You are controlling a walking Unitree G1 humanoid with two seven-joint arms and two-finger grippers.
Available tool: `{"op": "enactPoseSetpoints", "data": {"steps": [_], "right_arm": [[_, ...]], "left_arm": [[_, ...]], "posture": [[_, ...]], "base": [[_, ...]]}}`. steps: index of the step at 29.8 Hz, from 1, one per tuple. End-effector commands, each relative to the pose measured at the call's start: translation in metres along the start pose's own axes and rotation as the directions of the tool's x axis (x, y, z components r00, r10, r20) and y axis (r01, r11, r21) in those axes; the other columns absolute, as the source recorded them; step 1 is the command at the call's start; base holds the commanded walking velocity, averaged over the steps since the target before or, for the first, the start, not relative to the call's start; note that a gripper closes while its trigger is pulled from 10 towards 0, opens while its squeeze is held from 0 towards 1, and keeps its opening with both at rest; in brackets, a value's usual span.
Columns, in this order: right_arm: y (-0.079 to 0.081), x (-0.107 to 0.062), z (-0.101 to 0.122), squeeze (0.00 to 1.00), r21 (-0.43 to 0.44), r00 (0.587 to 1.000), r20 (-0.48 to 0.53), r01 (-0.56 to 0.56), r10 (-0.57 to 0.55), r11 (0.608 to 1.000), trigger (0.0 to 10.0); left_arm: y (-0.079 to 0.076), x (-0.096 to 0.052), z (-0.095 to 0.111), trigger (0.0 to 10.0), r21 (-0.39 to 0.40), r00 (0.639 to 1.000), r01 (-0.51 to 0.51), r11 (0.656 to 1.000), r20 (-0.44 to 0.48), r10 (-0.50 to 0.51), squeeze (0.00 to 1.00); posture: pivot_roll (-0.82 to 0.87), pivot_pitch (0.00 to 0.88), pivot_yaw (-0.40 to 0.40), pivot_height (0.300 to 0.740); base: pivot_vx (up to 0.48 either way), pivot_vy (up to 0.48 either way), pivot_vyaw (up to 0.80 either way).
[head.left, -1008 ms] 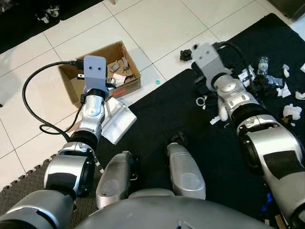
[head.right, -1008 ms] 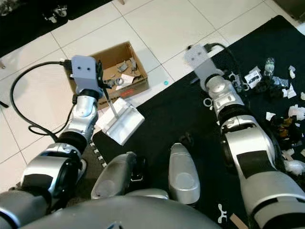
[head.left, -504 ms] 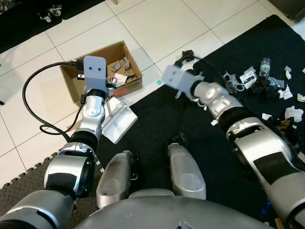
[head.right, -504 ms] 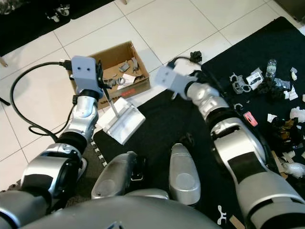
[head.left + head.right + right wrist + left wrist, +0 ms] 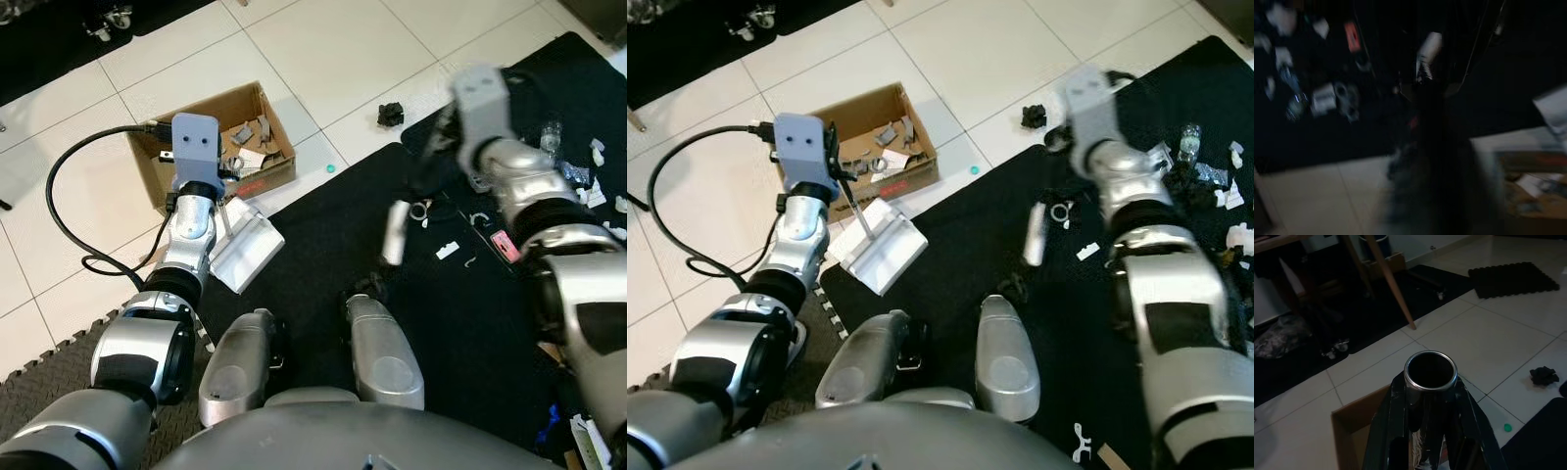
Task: Sweep floor
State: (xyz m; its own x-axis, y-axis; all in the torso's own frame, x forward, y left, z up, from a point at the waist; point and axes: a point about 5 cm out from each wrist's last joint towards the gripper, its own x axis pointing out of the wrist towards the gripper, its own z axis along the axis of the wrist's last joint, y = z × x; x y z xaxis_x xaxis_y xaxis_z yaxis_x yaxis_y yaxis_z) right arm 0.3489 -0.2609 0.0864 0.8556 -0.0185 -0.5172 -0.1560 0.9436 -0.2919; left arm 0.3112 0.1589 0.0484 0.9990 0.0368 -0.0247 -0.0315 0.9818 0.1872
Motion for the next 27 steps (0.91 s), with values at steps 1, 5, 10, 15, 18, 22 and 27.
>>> {"op": "enactPoseSetpoints", "data": {"steps": [1,5,10,15,18,22,27], "right_arm": [[-0.007,-0.002,0.001,0.0,0.037,0.999,0.004,0.032,-0.032,0.999,10.0],[-0.016,-0.004,0.001,0.0,0.084,0.997,0.018,0.074,-0.075,0.994,10.0],[-0.02,-0.007,-0.014,0.0,-0.055,0.992,-0.094,0.076,-0.081,0.996,10.0],[-0.024,-0.012,-0.037,0.0,-0.179,0.972,-0.23,0.013,-0.055,0.984,10.0],[-0.026,-0.014,-0.044,0.0,-0.236,0.961,-0.27,-0.009,-0.056,0.972,10.0],[-0.037,-0.02,-0.052,0.0,-0.352,0.94,-0.329,-0.029,-0.094,0.936,10.0],[-0.047,-0.024,-0.052,0.0,-0.398,0.931,-0.344,-0.029,-0.12,0.917,10.0]], "left_arm": [[0.003,-0.013,-0.024,10.0,0.033,0.993,0.004,0.999,-0.118,0.0,0.0],[0.002,-0.013,-0.024,10.0,0.032,0.993,0.005,0.999,-0.117,-0.002,0.0],[0.002,-0.012,-0.023,10.0,0.03,0.993,0.006,1.0,-0.115,-0.002,0.0],[0.003,-0.013,-0.024,10.0,0.032,0.993,0.004,0.999,-0.117,0.0,0.0],[0.003,-0.013,-0.024,10.0,0.032,0.993,0.003,0.999,-0.118,0.001,0.0],[0.003,-0.013,-0.024,10.0,0.032,0.993,0.003,0.999,-0.118,0.0,0.0],[0.003,-0.013,-0.024,10.0,0.033,0.993,0.006,0.999,-0.117,-0.002,0.0]], "posture": [[-0.07,0.1,-0.001,0.74],[-0.07,0.1,0.0,0.74],[-0.07,0.1,0.0,0.74],[-0.07,0.101,0.0,0.74],[-0.07,0.1,0.0,0.74],[-0.07,0.097,0.0,0.74],[-0.07,0.093,0.003,0.74]], "base": [[0.0,0.0,0.0],[0.0,0.0,0.0],[0.0,0.0,0.0],[0.0,0.0,0.0],[0.0,0.0,0.0],[0.0,0.0,0.0],[0.0,0.0,0.0]]}}
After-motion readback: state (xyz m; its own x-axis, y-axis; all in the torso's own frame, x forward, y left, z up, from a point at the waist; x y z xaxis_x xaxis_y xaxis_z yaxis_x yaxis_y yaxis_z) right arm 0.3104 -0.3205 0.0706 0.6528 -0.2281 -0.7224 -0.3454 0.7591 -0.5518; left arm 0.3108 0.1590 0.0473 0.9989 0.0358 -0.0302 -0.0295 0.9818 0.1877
